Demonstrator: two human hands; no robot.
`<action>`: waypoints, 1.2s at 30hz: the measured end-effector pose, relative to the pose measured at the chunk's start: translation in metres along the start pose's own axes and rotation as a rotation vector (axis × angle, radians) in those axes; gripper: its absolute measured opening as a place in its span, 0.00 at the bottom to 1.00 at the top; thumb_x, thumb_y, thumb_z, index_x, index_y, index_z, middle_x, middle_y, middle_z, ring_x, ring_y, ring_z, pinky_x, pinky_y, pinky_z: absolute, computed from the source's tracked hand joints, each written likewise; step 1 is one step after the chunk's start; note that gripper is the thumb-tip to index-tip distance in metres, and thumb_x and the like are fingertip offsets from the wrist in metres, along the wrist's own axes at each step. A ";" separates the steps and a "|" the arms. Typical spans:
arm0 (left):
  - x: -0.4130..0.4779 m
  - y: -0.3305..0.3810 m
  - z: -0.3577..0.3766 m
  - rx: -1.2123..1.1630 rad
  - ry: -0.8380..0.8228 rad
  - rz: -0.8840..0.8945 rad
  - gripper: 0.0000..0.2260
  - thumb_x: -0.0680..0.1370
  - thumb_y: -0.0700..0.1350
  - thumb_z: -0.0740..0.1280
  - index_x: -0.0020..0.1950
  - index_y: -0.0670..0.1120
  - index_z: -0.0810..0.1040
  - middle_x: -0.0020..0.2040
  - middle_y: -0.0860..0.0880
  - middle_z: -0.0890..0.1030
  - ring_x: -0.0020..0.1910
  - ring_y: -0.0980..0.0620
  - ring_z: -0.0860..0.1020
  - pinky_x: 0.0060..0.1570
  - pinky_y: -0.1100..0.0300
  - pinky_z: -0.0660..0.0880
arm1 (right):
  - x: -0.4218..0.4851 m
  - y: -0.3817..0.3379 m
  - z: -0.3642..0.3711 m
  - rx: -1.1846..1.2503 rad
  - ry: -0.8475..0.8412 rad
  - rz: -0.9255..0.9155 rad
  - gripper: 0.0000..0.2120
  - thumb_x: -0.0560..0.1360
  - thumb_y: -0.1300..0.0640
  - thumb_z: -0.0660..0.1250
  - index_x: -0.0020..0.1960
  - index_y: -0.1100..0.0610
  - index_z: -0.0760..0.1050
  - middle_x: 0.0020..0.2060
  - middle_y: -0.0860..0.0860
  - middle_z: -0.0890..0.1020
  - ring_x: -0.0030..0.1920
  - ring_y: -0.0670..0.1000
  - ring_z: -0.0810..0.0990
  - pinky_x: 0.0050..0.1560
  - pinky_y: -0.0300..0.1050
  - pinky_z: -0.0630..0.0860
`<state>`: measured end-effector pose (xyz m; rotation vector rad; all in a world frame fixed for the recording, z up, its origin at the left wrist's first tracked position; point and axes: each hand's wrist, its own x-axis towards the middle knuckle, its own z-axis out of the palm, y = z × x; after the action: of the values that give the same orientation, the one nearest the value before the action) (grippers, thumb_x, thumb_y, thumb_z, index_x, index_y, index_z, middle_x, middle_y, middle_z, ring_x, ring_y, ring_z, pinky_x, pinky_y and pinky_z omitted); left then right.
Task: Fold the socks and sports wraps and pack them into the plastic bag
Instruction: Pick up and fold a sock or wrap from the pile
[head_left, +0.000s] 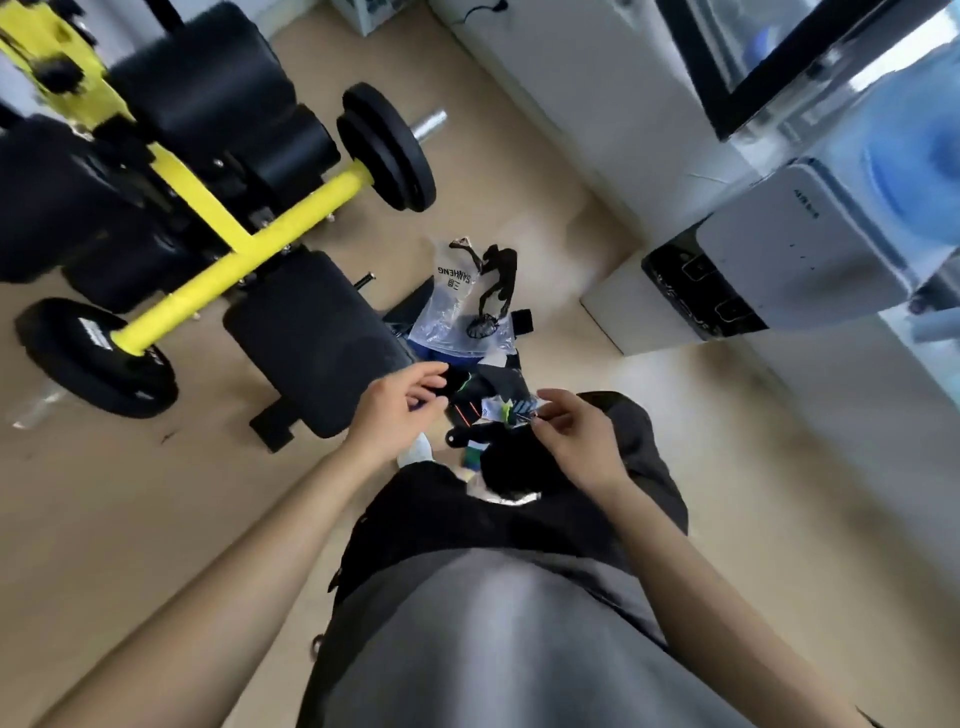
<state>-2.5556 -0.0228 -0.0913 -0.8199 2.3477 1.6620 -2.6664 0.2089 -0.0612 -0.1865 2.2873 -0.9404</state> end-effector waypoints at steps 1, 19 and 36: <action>0.007 0.001 0.005 -0.023 0.017 -0.013 0.19 0.76 0.38 0.73 0.66 0.50 0.80 0.52 0.58 0.83 0.49 0.61 0.82 0.52 0.68 0.76 | 0.009 -0.001 -0.005 -0.034 -0.026 -0.009 0.14 0.75 0.55 0.72 0.60 0.52 0.79 0.44 0.46 0.83 0.40 0.40 0.80 0.51 0.38 0.78; 0.107 -0.058 0.224 -0.350 0.556 -0.525 0.16 0.74 0.38 0.74 0.60 0.49 0.82 0.49 0.55 0.85 0.46 0.58 0.83 0.54 0.63 0.78 | 0.277 0.126 -0.038 -0.380 -0.609 -0.245 0.16 0.76 0.58 0.71 0.63 0.54 0.78 0.48 0.50 0.82 0.40 0.44 0.79 0.42 0.26 0.70; 0.279 -0.434 0.378 0.107 0.625 -0.342 0.18 0.74 0.51 0.75 0.63 0.50 0.82 0.58 0.52 0.83 0.59 0.50 0.79 0.60 0.53 0.75 | 0.501 0.369 0.261 -0.748 -0.741 -0.685 0.23 0.74 0.53 0.72 0.68 0.55 0.74 0.61 0.54 0.80 0.59 0.55 0.79 0.60 0.46 0.75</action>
<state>-2.6374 0.1221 -0.7089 -1.8073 2.4164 1.2479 -2.8553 0.1489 -0.7058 -1.4382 1.7405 -0.1610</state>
